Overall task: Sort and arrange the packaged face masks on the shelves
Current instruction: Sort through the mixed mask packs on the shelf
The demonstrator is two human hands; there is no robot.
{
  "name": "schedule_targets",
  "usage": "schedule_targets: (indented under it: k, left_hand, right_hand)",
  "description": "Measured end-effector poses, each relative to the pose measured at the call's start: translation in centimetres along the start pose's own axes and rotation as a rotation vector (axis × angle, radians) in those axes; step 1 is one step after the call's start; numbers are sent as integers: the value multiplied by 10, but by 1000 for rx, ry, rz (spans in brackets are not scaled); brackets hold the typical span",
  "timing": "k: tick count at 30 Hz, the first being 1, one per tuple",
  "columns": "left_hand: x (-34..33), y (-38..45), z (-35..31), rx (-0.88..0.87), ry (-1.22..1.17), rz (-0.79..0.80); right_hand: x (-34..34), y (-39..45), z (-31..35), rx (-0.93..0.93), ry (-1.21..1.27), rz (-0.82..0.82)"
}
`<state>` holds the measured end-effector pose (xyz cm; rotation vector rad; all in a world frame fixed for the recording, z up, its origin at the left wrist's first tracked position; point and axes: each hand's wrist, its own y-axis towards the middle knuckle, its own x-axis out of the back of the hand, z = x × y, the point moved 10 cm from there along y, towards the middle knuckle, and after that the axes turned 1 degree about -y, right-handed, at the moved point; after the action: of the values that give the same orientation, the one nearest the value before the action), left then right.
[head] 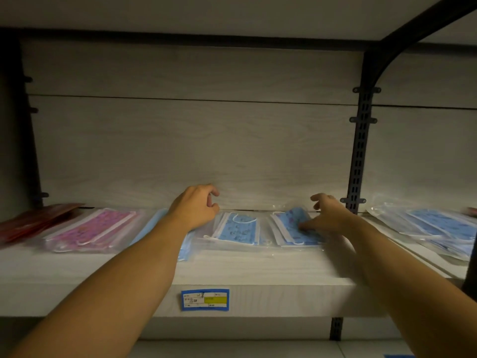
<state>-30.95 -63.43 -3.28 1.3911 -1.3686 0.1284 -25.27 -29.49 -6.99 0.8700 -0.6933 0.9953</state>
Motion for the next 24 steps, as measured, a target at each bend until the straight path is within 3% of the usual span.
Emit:
schedule_targets:
  k: [9,14,24]
  left_hand:
    - [2,-11,-10,-3,33,34]
    - [14,-20,-33,-92,185,-49]
    - [0,-45,-82,-186,210,118]
  right_hand:
    - [11,-20,22,120,-191,-119]
    - [34,-56,63,266,-150,-274]
    - [44,-128,63,88,-375,-209]
